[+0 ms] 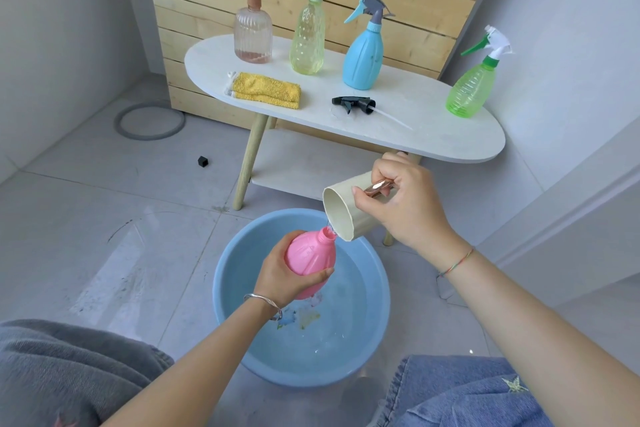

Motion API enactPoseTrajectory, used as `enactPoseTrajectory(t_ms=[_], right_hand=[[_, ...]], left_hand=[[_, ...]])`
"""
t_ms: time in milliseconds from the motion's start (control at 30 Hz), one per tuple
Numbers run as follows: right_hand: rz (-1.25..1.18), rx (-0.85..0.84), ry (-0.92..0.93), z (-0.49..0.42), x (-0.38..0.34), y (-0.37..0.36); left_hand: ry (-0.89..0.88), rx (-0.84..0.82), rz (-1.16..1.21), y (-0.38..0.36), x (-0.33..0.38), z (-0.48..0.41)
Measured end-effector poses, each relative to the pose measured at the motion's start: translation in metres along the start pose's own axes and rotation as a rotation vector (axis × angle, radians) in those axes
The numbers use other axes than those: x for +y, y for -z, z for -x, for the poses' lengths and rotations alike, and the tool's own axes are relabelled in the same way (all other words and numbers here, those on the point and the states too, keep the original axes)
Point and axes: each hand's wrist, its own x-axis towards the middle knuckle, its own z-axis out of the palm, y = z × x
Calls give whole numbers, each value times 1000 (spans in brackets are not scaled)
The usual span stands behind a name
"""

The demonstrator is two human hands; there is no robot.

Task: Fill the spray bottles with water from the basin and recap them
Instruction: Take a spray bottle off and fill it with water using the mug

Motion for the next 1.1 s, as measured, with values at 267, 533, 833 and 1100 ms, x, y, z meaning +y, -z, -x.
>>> enactPoseTrajectory(t_ms=[267, 533, 833, 1100], right_hand=[[56, -40, 111, 0, -2, -3], [22, -14, 78, 3, -3, -6], [-283, 237, -522, 9, 52, -10], [-355, 123, -831, 66, 98, -70]], left_hand=[[4, 4, 9, 0, -1, 0], [1, 6, 24, 0, 0, 0], [110, 65, 207, 9, 4, -6], [125, 114, 269, 15, 4, -21]])
